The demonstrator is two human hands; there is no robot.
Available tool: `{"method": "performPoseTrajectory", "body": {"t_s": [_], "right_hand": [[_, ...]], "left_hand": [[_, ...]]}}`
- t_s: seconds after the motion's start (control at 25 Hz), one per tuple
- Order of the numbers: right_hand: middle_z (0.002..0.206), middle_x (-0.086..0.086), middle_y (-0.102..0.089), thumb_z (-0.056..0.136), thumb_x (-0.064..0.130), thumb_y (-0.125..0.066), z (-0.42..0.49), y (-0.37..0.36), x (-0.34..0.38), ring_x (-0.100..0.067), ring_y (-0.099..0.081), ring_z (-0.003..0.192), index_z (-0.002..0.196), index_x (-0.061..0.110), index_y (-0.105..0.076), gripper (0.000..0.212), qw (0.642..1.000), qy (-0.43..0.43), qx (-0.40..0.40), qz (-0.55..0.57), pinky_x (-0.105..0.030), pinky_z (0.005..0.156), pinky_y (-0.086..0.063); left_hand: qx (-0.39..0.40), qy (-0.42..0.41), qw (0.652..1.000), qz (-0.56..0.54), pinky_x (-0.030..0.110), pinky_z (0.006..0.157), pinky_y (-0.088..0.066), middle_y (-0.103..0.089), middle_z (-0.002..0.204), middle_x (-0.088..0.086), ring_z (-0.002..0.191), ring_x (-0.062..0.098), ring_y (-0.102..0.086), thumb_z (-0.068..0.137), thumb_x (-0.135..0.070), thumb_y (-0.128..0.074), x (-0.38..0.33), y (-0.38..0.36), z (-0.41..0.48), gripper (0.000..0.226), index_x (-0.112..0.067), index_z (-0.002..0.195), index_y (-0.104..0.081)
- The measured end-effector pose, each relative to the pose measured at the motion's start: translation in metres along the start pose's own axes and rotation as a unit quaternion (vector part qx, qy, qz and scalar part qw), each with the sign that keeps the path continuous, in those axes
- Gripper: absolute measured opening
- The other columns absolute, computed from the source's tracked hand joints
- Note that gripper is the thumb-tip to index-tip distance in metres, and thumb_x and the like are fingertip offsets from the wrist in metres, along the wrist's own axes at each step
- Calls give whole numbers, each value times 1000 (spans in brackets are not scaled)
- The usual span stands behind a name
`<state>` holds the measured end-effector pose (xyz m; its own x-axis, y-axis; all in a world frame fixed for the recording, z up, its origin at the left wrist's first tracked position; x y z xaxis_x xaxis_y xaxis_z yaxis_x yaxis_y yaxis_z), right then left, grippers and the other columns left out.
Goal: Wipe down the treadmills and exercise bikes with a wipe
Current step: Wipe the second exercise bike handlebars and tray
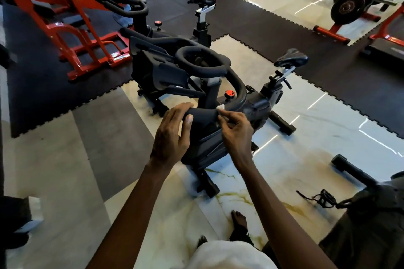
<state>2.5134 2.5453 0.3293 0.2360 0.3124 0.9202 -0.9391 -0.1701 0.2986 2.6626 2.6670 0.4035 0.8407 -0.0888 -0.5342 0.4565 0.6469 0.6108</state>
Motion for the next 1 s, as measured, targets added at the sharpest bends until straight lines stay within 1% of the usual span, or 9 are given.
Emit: {"method": "performPoseTrajectory", "body": {"t_s": [0.12, 0.24, 0.4, 0.52, 0.6, 0.72, 0.8, 0.88, 1.0], "right_hand": [[112, 2, -63, 91, 10, -68, 4, 3, 3, -6, -62, 94, 117, 16, -71, 27, 999, 29, 13, -6, -11, 83, -52], [112, -3, -64, 92, 10, -67, 33, 25, -10, -6, -60, 93, 117, 14, -71, 26, 999, 7, -8, -45, -7, 80, -49], [113, -2, -68, 93, 15, -67, 26, 9, -13, -7, -66, 96, 116, 19, -73, 24, 999, -34, 13, -14, -23, 82, -59], [112, 1, -70, 94, 14, -67, 4, -10, -2, -9, -68, 97, 113, 22, -74, 22, 995, -60, 38, 63, -32, 83, -60], [108, 3, -72, 95, 17, -66, 0, -18, 15, -13, -70, 93, 112, 23, -74, 20, 990, -56, 69, 106, -38, 82, -61], [103, 9, -72, 96, 22, -65, 0, -25, 36, -17, -69, 87, 112, 26, -73, 18, 988, -18, 117, 102, -43, 77, -61], [107, 8, -71, 95, 23, -66, 3, -19, 26, -16, -68, 91, 113, 28, -71, 19, 991, -19, 111, 68, -43, 78, -60], [109, 4, -70, 94, 24, -67, 6, -8, 8, -13, -67, 96, 112, 25, -71, 19, 994, -52, 82, 48, -42, 81, -60], [110, 1, -70, 94, 23, -67, 3, -10, 17, -10, -67, 97, 112, 24, -73, 19, 994, -63, 67, 57, -35, 81, -61]], "left_hand": [[-1, 27, 999, -22, 28, 102, -48, -59, 133, 11, 125, 16, -53, 106, -22, -38, 0, 1, -1, 38, -4, 134, -57], [0, 30, 999, -17, 33, 99, -51, -61, 133, 7, 124, 7, -50, 105, -21, -43, 2, 6, 0, 37, -7, 136, -58], [-65, 29, 997, 16, 27, 95, -53, -64, 129, 1, 119, 11, -58, 100, -20, -60, 3, 22, -9, 33, -8, 131, -63], [-84, 33, 996, 26, 24, 95, -51, -66, 128, 2, 116, 16, -62, 97, -16, -66, 6, 26, -15, 33, -7, 129, -65], [-85, 46, 995, 19, 19, 96, -48, -67, 127, 2, 114, 16, -63, 96, -16, -67, 8, 29, -14, 33, -7, 127, -67], [-87, 53, 995, 11, 16, 97, -44, -70, 124, 4, 114, 16, -63, 94, -13, -69, 6, 32, -12, 31, -7, 125, -69], [-88, 55, 995, 9, 19, 97, -46, -70, 123, 5, 114, 15, -63, 94, -12, -69, 6, 31, -13, 31, -6, 125, -69], [-86, 55, 995, 8, 22, 97, -48, -70, 124, 6, 115, 13, -61, 95, -14, -69, 7, 31, -13, 32, -7, 126, -68], [-76, 63, 995, 0, 18, 98, -46, -69, 126, 3, 115, 9, -58, 95, -16, -67, 8, 30, -12, 33, -8, 128, -67]]}}
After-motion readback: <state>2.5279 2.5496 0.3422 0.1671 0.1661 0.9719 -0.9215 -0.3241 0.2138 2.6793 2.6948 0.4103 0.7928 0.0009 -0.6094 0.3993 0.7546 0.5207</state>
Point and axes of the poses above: each hand's wrist, its own z-axis towards the middle knuckle, its own y-axis out of the back of the hand, x = y × z, the point moved 10 cm from there along z, towards the middle knuckle
